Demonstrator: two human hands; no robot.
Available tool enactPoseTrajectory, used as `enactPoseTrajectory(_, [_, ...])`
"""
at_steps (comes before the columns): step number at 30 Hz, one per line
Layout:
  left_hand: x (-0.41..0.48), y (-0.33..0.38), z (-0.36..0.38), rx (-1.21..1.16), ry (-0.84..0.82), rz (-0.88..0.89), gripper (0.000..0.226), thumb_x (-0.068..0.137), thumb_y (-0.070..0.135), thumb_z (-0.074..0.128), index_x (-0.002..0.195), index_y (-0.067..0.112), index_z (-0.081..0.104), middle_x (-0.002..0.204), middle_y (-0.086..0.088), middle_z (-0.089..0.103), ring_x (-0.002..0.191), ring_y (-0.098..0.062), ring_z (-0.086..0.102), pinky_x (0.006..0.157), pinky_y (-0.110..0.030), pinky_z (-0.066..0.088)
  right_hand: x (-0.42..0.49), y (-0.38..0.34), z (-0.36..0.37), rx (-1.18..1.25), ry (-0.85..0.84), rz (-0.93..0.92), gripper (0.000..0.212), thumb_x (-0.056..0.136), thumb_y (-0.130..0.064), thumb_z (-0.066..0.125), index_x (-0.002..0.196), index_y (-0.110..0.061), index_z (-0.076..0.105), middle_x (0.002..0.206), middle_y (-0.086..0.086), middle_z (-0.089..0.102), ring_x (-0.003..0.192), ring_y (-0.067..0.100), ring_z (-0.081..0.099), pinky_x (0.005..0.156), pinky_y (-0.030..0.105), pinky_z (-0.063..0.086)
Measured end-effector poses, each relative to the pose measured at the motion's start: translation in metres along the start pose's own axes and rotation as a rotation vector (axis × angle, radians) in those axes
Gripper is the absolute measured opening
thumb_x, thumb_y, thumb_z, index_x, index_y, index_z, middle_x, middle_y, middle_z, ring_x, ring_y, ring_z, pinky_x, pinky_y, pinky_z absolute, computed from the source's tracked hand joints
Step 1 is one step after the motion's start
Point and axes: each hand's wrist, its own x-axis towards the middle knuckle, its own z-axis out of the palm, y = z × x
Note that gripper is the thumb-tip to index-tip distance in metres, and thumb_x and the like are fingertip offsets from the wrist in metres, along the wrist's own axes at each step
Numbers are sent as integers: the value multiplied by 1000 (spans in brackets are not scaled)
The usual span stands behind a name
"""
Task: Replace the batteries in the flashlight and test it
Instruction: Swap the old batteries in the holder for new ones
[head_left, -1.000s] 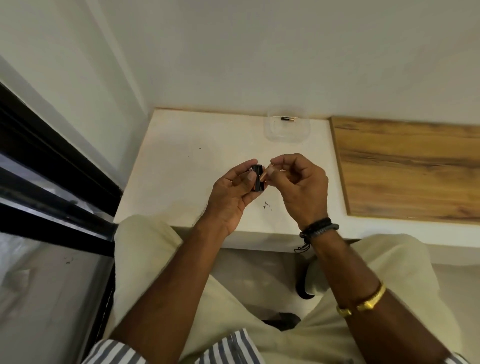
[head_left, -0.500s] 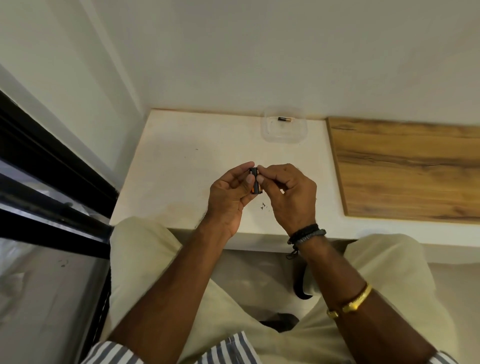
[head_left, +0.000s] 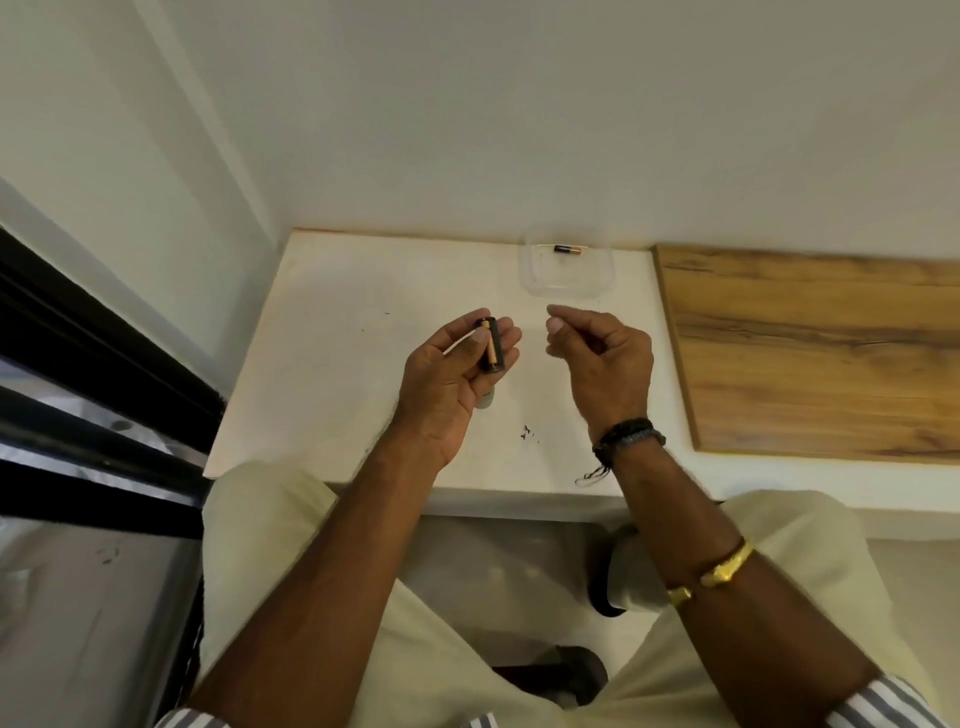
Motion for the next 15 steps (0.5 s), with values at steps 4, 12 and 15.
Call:
enactPoseTrajectory(4, [16, 10, -5, -37, 30, 23, 32, 102, 7, 47, 133, -1, 53, 126, -20, 66, 112, -32, 67, 96, -38, 55, 49, 2, 4, -6, 41, 75, 13, 89, -13, 76, 101, -16, 80, 86, 2, 78, 73, 17, 74, 79, 37, 64])
enactPoseTrajectory(12, [50, 15, -21, -137, 116, -20, 32, 101, 9, 50, 131, -3, 54, 123, -25, 65, 110, -32, 68, 89, -35, 57, 159, 42, 17, -326, 39, 102, 11, 85, -15, 74, 92, -18, 82, 81, 1, 78, 75, 18, 75, 82, 38, 64])
enactPoseTrajectory(15, [58, 12, -28, -156, 138, -38, 34, 99, 9, 53, 130, -3, 55, 124, -24, 65, 113, -32, 67, 94, -36, 56, 188, 57, 23, -522, -14, 109, 13, 86, -16, 73, 96, -19, 82, 93, 4, 79, 88, 22, 74, 86, 27, 59])
